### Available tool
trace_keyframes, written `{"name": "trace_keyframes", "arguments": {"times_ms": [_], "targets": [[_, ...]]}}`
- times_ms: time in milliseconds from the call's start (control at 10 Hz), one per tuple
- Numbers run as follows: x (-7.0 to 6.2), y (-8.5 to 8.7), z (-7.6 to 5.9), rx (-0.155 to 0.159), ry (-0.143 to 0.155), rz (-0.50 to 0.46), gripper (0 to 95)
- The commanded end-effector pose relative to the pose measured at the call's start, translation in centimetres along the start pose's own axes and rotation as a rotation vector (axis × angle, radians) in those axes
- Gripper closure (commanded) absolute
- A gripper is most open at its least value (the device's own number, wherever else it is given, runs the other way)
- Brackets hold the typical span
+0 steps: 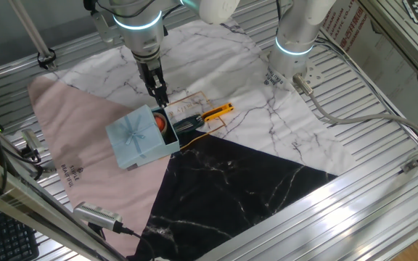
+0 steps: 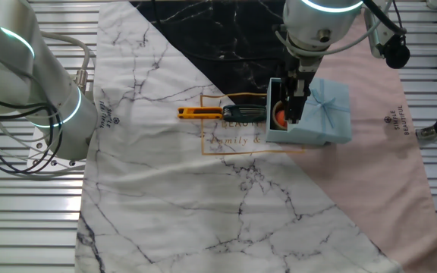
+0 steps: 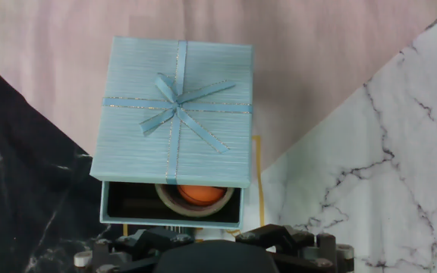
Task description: Slide the outer casing onto the gift box
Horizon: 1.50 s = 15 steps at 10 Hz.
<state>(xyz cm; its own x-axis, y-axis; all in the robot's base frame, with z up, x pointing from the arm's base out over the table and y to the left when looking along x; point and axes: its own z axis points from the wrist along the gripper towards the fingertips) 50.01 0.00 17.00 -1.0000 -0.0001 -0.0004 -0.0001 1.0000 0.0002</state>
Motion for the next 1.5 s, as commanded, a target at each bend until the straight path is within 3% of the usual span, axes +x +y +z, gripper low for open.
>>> {"name": "trace_keyframes", "arguments": {"times_ms": [100, 200, 1500], "targets": [[0.01, 0.00, 0.00, 0.000, 0.000, 0.000, 0.0], [0.02, 0.01, -0.04, 0.025, -0.048, 0.170, 95.0], [0.08, 0.08, -0.19, 0.013, -0.053, 0.177, 95.0]]}}
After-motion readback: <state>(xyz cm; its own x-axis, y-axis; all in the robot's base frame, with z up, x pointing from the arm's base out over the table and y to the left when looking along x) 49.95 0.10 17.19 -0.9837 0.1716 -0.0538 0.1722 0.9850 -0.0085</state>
